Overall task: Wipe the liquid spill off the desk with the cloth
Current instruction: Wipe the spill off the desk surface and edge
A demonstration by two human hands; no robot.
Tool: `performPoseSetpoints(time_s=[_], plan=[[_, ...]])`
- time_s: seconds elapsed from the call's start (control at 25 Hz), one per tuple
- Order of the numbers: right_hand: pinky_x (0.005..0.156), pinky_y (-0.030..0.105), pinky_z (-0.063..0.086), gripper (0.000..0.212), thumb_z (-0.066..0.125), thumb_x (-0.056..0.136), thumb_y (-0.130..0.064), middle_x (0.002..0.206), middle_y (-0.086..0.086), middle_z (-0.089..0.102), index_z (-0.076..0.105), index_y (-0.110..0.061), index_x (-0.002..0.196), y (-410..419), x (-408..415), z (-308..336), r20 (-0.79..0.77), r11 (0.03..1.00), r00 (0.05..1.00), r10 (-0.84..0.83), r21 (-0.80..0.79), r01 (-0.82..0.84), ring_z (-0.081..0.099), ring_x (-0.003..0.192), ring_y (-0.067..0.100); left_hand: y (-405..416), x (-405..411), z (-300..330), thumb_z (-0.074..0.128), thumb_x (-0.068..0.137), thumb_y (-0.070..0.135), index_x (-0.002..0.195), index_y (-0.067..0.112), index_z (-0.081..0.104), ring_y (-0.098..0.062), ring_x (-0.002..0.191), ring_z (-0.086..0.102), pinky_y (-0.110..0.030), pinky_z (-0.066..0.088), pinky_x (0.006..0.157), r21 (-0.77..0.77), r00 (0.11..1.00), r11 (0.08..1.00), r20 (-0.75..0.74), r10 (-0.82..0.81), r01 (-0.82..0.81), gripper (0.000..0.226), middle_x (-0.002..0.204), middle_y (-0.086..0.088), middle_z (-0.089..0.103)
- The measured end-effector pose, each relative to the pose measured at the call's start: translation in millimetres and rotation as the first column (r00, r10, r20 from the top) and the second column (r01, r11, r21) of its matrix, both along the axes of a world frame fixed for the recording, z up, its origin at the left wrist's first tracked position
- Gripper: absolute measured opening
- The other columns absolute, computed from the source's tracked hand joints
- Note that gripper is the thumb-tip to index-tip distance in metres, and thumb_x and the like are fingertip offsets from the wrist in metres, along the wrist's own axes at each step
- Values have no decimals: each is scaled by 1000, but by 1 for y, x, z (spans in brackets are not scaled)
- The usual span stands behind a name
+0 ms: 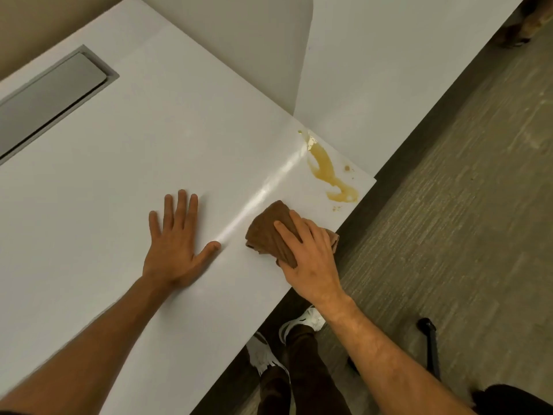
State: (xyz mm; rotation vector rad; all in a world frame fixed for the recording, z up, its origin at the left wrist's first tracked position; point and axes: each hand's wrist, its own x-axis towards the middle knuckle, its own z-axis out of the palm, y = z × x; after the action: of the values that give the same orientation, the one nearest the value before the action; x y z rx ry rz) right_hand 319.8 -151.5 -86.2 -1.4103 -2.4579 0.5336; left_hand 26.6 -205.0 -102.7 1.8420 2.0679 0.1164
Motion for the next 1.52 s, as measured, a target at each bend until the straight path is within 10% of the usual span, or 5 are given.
performPoseSetpoints(time_s=[0.48, 0.72, 0.92, 1.52], plan=[[104, 52, 49, 62, 62, 88, -32, 149, 9, 52, 49, -17, 147, 40, 53, 40, -345, 915, 848, -403, -124, 384, 53, 128, 26, 68, 69, 24, 20, 91, 84, 168, 19, -6, -17, 162, -18, -47, -22, 126, 35, 972, 972, 42, -232, 231, 105, 177, 3, -15], [113, 58, 38, 82, 70, 92, -28, 168, 11, 19, 25, -24, 160, 65, 52, 30, 29, 915, 923, -384, -125, 385, 31, 146, 37, 87, 82, 6, 17, 94, 81, 167, 22, -13, -20, 162, -20, -55, -10, 128, -14, 976, 978, -64, -208, 207, 99, 176, 3, -20], [119, 64, 22, 95, 58, 91, -60, 170, 18, 2, 3, -27, 162, 75, 33, 11, 318, 922, 885, -340, -72, 381, 11, 153, 48, 91, 81, 0, 13, 95, 83, 168, 23, -10, -21, 163, -16, -58, -5, 129, -3, 974, 976, -75, -216, 216, 98, 177, 3, -16], [115, 59, 31, 87, 75, 84, -44, 164, 18, 29, 29, -26, 155, 101, 16, 3, 261, 964, 928, -265, 67, 257, 36, 145, 40, 97, 81, 2, 19, 94, 82, 169, 23, -4, -21, 164, -10, -61, 1, 129, 18, 979, 980, -51, -195, 196, 98, 178, 3, -11]])
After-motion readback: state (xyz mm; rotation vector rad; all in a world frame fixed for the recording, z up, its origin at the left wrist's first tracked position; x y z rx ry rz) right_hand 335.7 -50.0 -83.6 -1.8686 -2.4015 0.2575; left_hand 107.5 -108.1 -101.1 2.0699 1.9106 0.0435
